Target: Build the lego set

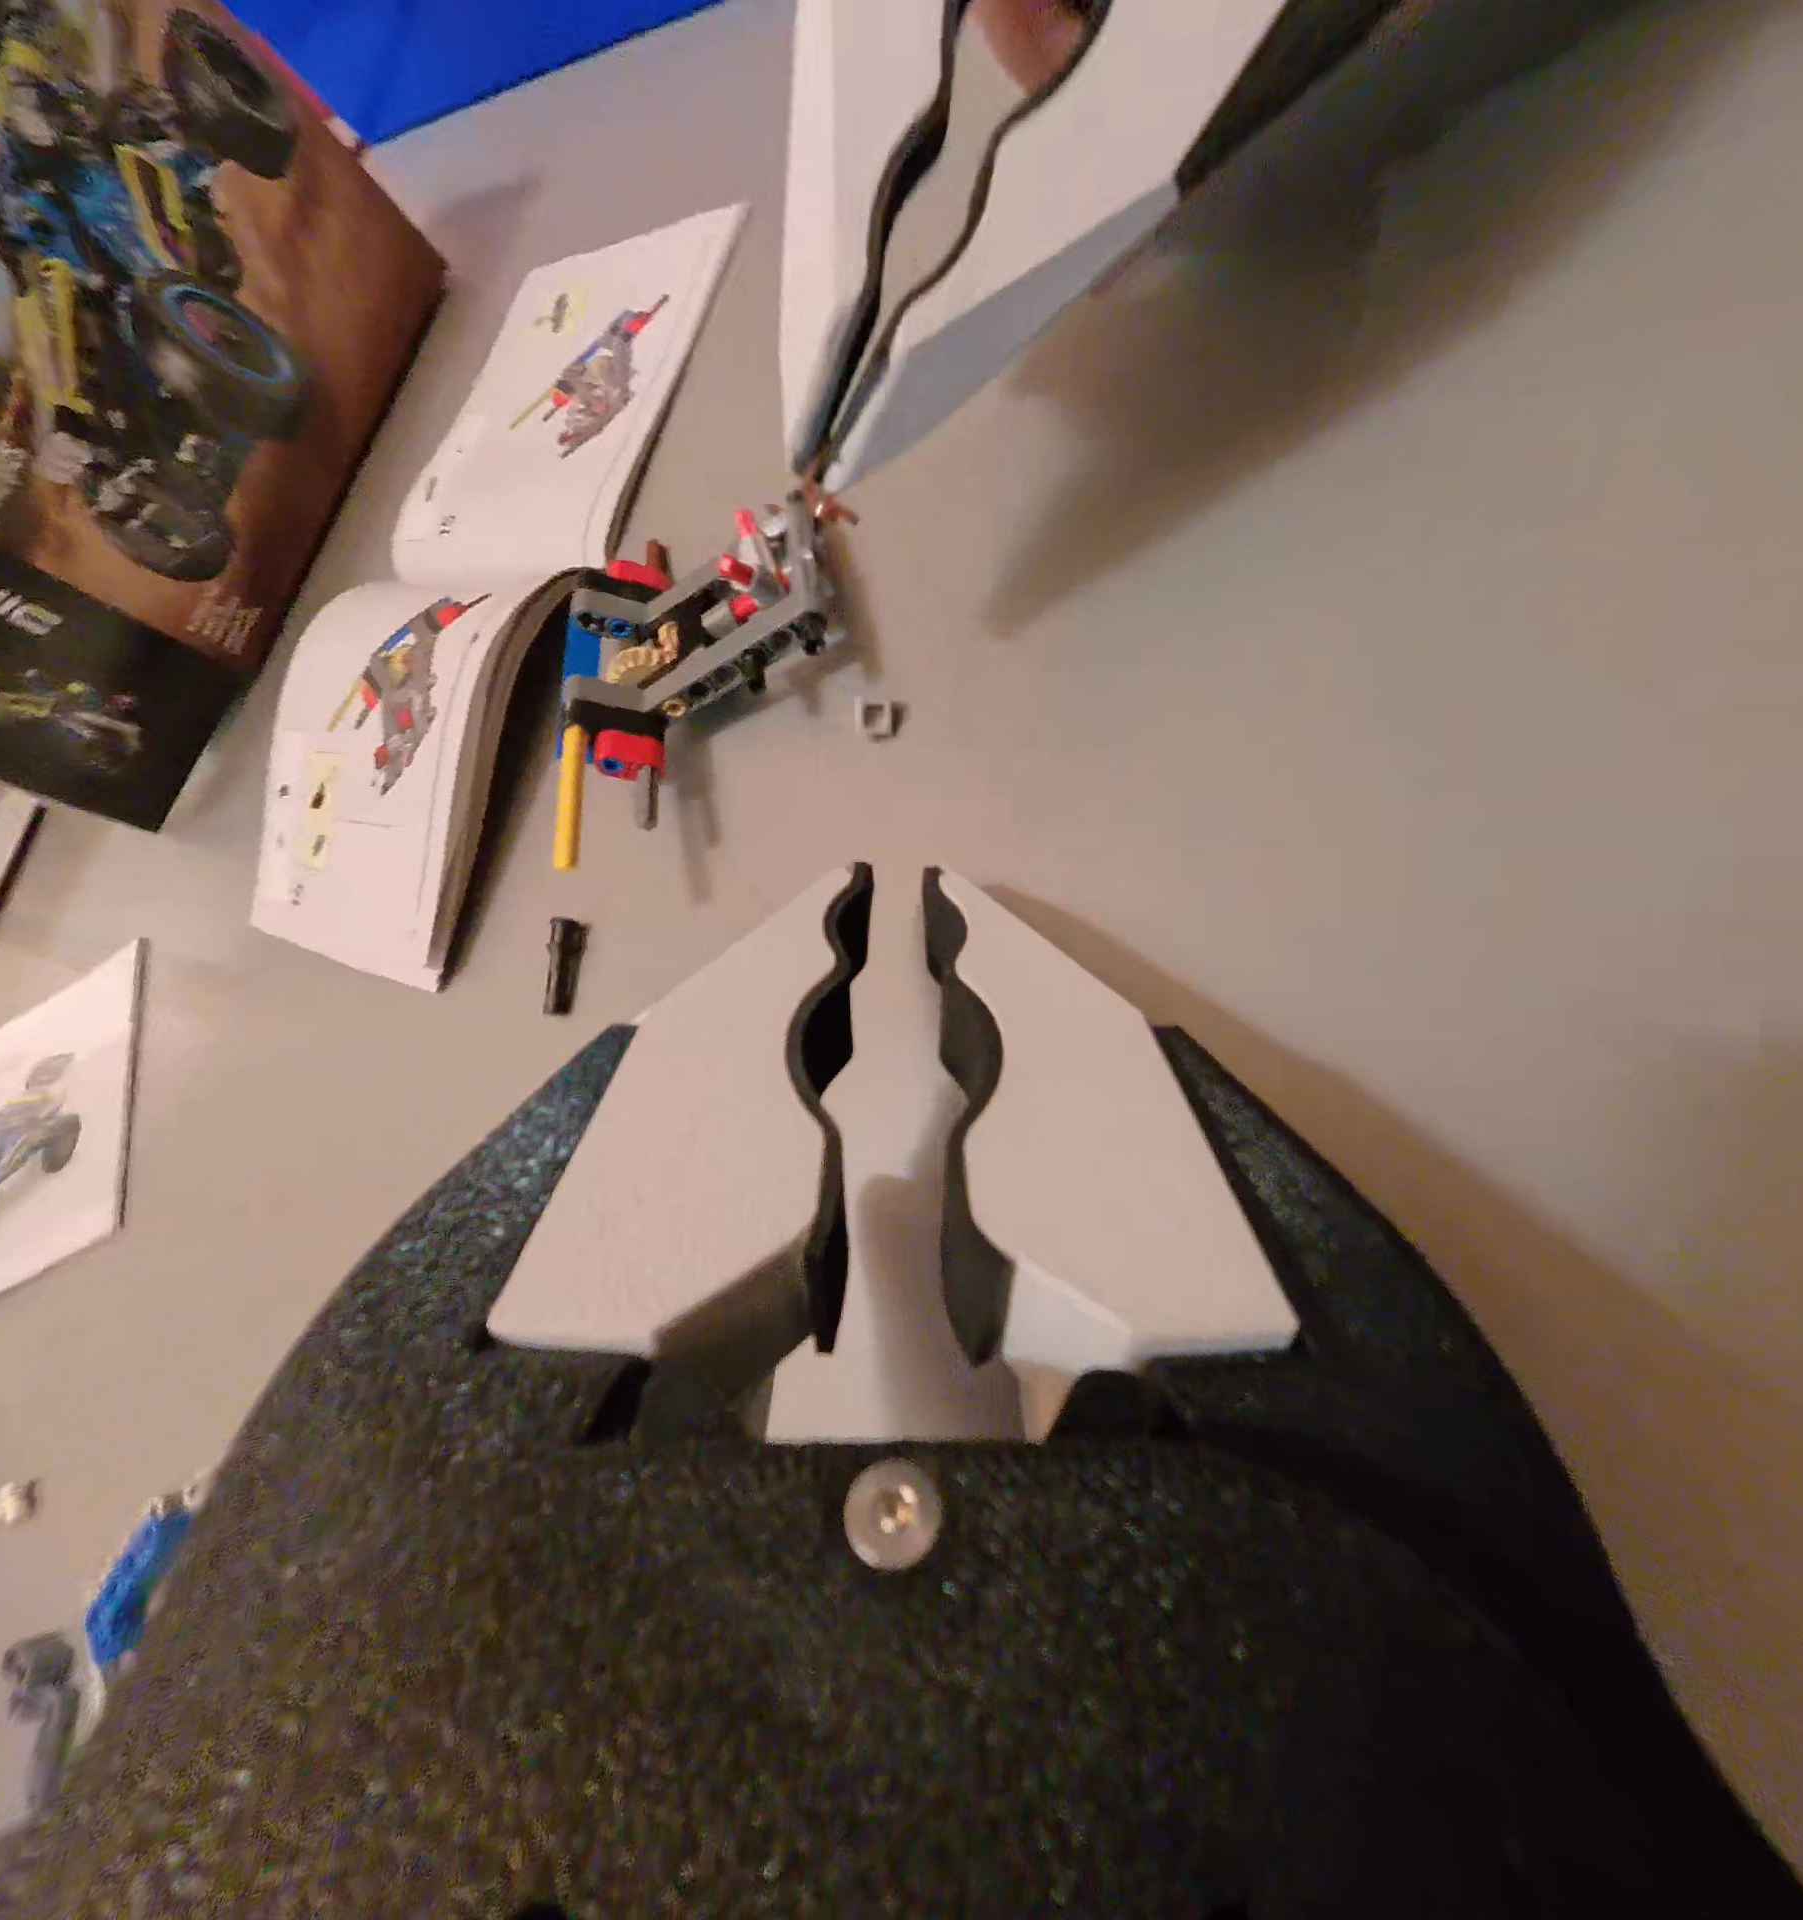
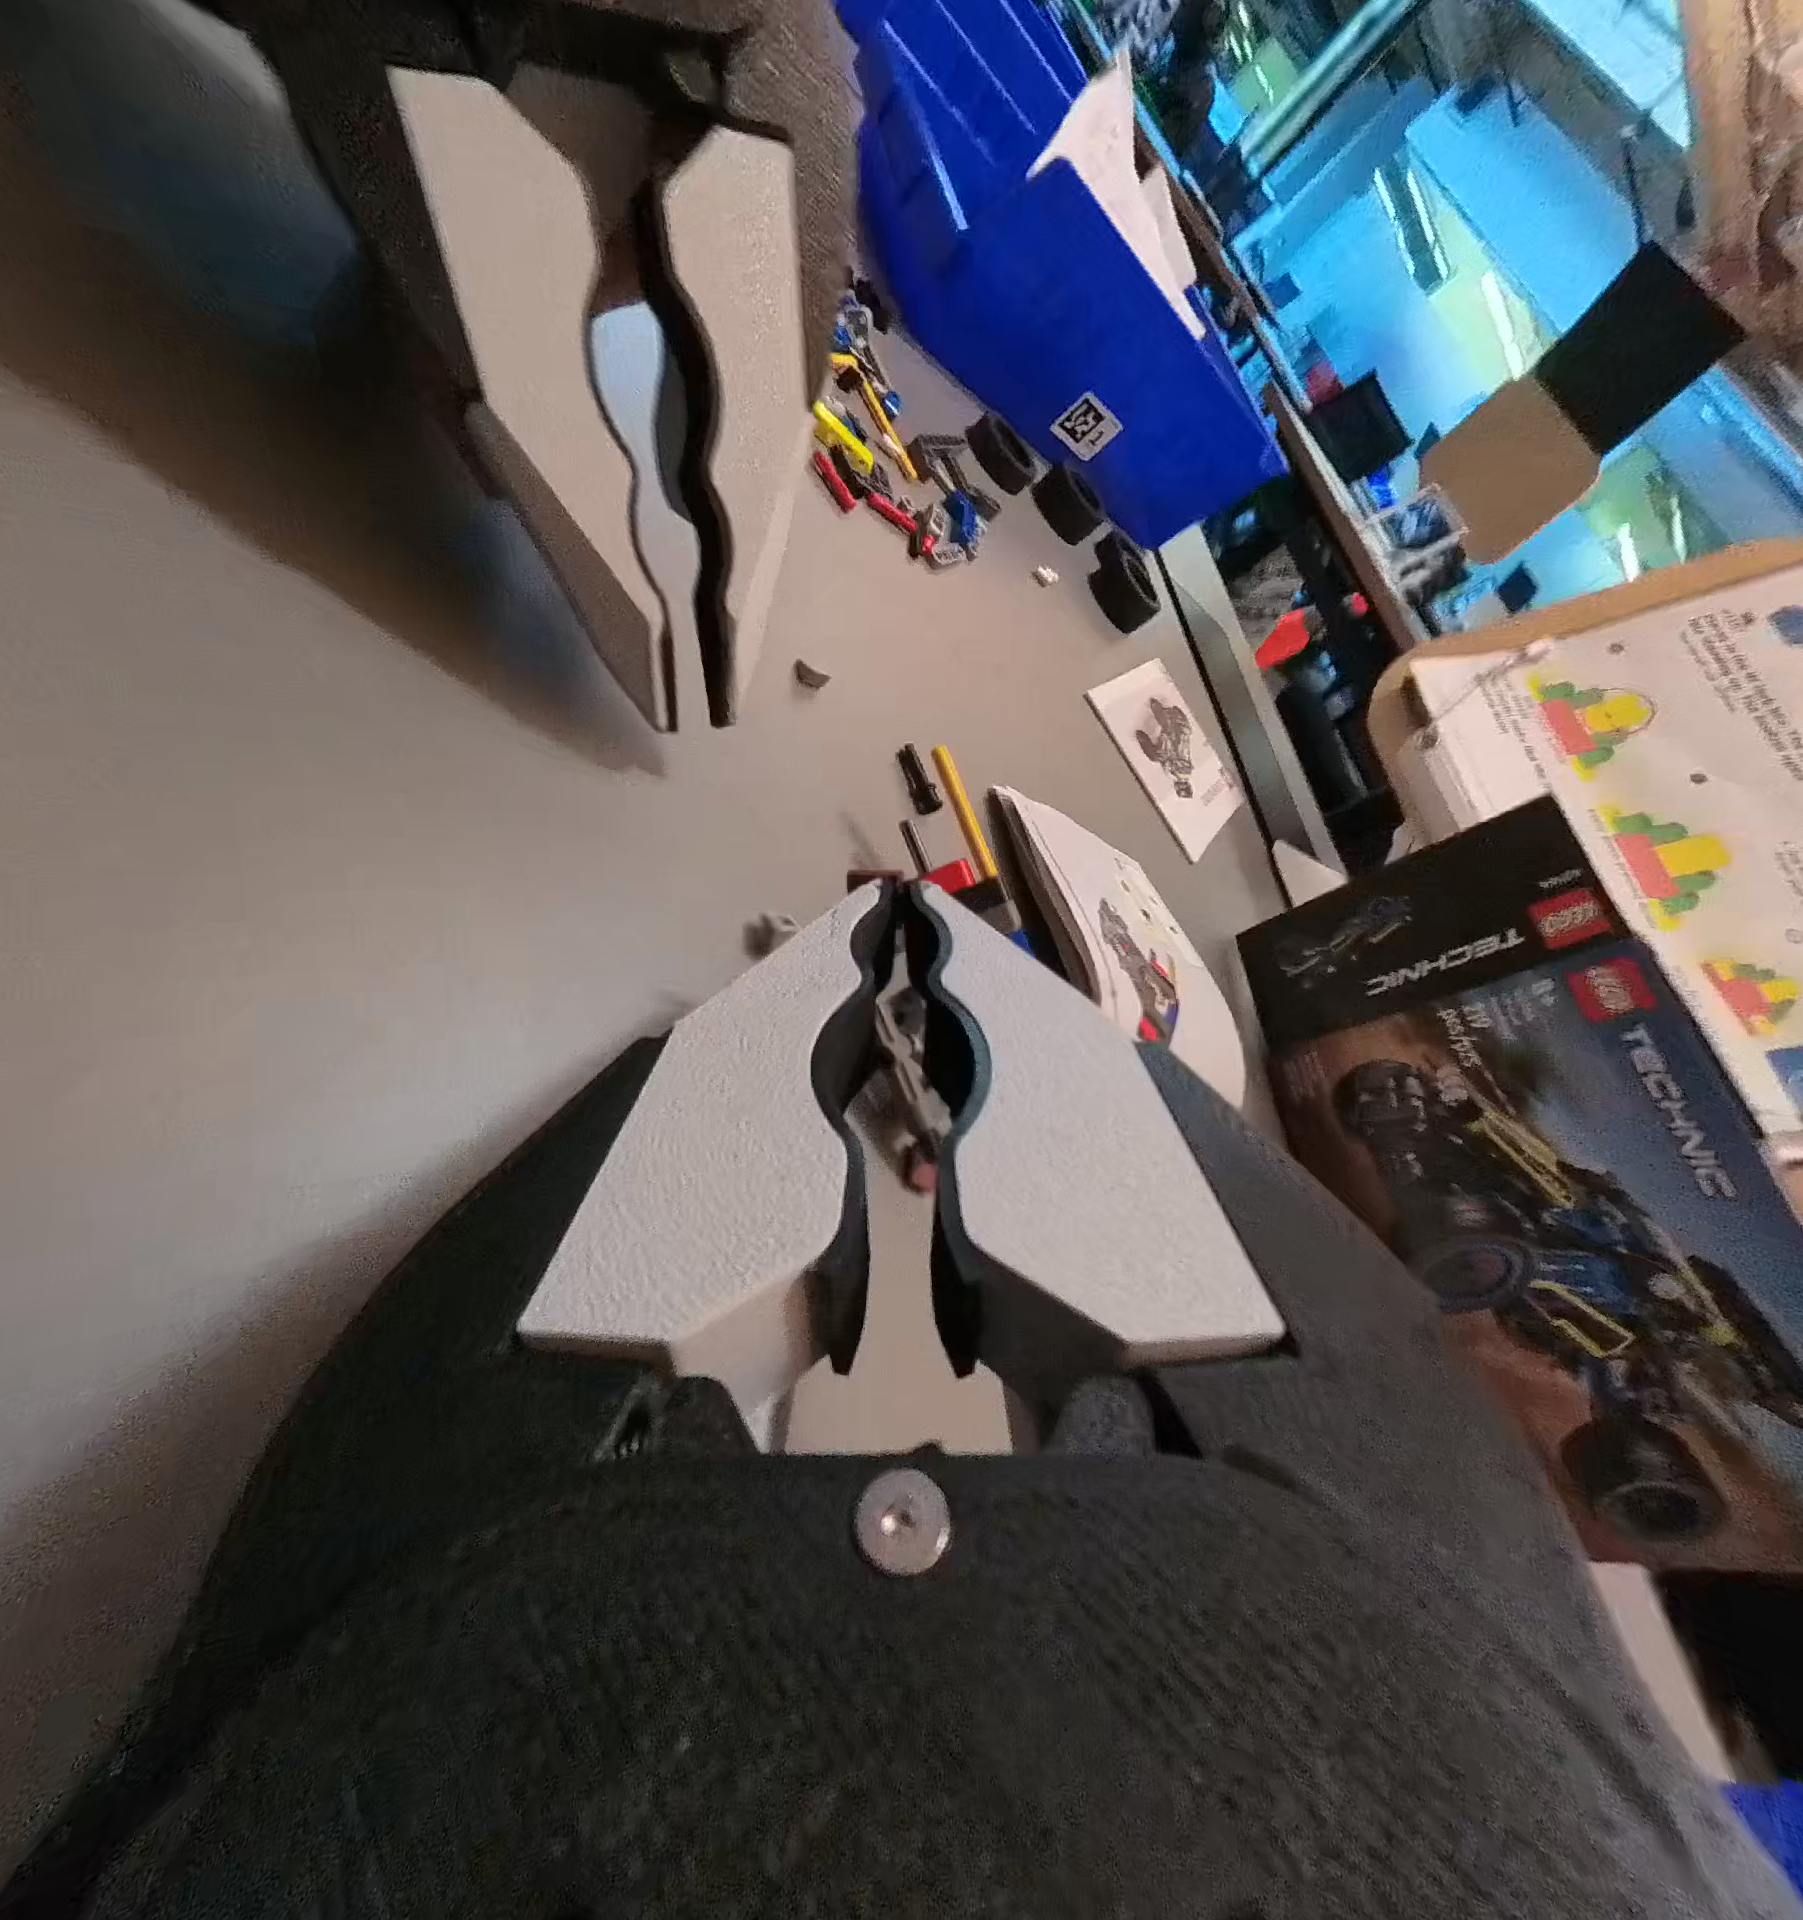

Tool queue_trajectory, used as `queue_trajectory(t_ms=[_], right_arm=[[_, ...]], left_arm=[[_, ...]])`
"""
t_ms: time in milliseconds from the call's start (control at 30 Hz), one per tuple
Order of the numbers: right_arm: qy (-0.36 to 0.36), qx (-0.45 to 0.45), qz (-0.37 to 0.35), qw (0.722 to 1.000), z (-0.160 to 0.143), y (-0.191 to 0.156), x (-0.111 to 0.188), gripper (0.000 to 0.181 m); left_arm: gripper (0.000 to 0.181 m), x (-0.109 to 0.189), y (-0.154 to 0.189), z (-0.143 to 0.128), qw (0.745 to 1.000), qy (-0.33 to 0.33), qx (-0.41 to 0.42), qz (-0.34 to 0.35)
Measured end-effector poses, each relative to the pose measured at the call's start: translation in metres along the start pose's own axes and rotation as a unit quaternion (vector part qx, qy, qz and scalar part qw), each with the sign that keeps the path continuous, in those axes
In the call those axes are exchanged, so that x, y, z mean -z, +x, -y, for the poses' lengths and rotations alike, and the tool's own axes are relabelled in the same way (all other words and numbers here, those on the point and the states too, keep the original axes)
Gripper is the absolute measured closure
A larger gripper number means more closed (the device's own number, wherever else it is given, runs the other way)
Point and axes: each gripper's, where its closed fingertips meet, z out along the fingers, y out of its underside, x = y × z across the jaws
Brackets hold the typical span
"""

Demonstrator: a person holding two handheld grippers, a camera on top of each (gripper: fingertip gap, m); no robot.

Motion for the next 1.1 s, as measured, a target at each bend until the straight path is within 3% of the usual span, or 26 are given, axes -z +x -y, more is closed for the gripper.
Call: queue_trajectory(t_ms=[33, 233, 333, 433, 600, 900, 1033, 1100], right_arm=[[0.009, 0.015, 0.006, 1.0, 0.0, -0.002, 0.005, 0.181], [0.016, 0.013, -0.039, 0.999, -0.012, 0.011, 0.034, 0.181], [0.047, 0.0, -0.052, 0.998, -0.005, 0.011, 0.037, 0.181], [0.072, 0.0, -0.076, 0.995, 0.002, 0.018, 0.038, 0.181], [0.093, -0.009, -0.058, 0.994, 0.005, 0.011, 0.037, 0.181], [0.077, -0.014, -0.072, 0.994, -0.003, 0.014, 0.034, 0.181], [0.076, -0.013, -0.071, 0.995, -0.004, 0.014, 0.034, 0.181], [0.076, -0.011, -0.068, 0.995, -0.004, 0.013, 0.033, 0.181]], left_arm=[[0.172, -0.004, 0.0, 0.0, 1.0, -0.006, -0.011, -0.011], [0.162, -0.029, -0.007, 0.008, 0.992, -0.034, 0.108, -0.051], [0.164, -0.035, -0.004, 0.018, 0.989, -0.008, 0.127, -0.077], [0.163, -0.038, -0.005, 0.014, 0.987, -0.029, 0.137, -0.083], [0.165, -0.03, -0.004, 0.011, 0.992, -0.013, 0.061, -0.111], [0.178, -0.032, 0.023, 0.019, 0.986, -0.01, 0.033, -0.162], [0.176, -0.028, 0.029, 0.025, 0.986, -0.002, 0.012, -0.167], [0.178, -0.027, 0.013, 0.023, 0.991, 0.0, 0.007, -0.136]])
